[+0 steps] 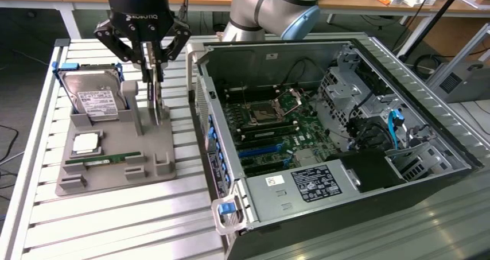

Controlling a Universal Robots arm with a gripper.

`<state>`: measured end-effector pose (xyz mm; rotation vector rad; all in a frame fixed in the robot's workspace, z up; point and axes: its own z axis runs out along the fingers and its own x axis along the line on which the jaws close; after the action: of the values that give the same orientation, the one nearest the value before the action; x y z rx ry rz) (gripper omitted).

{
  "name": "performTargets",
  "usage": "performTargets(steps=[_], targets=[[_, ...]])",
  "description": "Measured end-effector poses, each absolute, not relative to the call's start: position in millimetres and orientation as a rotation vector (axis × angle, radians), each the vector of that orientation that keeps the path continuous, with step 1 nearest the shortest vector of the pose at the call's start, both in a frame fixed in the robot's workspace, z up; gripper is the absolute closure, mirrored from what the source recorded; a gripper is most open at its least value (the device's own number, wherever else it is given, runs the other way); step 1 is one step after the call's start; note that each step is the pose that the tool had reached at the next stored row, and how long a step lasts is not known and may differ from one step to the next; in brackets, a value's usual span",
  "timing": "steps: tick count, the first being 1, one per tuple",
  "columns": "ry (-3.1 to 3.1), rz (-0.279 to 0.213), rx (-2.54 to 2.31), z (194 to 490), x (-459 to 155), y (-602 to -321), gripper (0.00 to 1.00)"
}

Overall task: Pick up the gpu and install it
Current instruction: 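Pick up the gpu and move the gpu toward the slot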

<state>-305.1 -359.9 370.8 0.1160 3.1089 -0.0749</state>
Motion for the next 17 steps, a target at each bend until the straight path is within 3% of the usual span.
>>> performTargets(steps=[17], targets=[[3.109, -0.075, 0.116, 376.1, -305.1, -359.9, 0.73]])
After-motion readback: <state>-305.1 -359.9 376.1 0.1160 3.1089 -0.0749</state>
